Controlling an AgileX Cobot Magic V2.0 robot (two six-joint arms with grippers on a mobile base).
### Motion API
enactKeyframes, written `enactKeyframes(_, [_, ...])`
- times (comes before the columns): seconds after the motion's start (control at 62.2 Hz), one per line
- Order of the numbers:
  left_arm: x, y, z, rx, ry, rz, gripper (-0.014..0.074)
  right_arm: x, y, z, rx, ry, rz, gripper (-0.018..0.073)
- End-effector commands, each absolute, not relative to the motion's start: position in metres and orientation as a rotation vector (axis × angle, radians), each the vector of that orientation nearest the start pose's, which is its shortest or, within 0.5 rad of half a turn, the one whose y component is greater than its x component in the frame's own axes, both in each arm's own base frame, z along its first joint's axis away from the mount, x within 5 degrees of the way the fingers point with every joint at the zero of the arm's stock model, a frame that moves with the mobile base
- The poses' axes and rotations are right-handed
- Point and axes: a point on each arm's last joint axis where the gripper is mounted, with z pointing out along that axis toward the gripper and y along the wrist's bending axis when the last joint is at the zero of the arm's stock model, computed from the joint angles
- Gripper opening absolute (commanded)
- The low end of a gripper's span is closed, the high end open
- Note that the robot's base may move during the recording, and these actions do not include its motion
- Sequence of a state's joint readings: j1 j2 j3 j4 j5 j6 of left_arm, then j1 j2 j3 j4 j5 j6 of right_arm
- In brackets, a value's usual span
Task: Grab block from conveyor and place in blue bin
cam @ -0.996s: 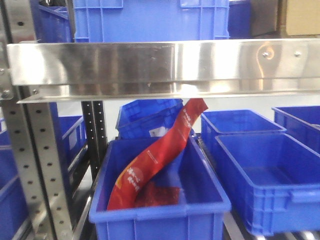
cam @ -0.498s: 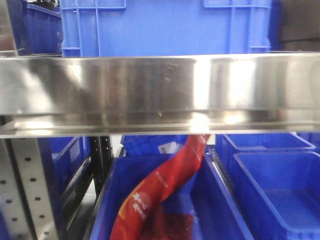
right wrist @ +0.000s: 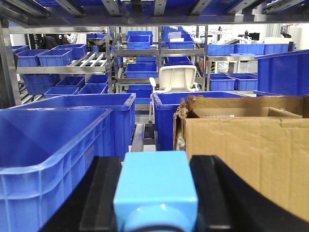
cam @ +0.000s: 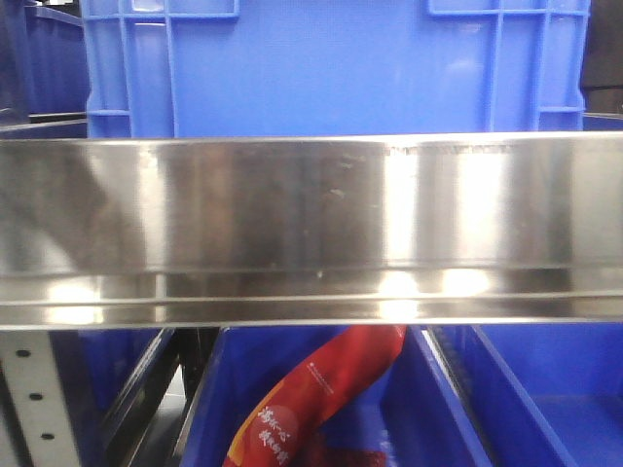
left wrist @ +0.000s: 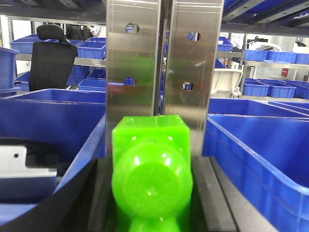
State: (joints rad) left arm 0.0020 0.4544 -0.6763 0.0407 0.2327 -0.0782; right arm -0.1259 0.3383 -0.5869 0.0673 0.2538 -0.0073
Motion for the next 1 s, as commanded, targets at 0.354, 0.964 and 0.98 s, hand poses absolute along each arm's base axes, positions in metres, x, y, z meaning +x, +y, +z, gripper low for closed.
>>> enactKeyframes(0.354, [0.085,0.001,0.388,-0.038,1.47,-0.027,-0.0111,0.065,-0.007,0.366,0.117,1.455,-0.053,-0.0154])
enactKeyframes(0.964, [0.083,-0.008,0.397,0.039,1.384,-0.116,-0.0111,0.063,-0.007,0.379,0.112,1.315,-0.061,-0.0154])
enactKeyframes(0.98, [0.083,-0.008,0.397,0.039,1.384,-0.116,-0.0111,0.063,-0.007,0.379,0.112,1.315,-0.061,-0.0154])
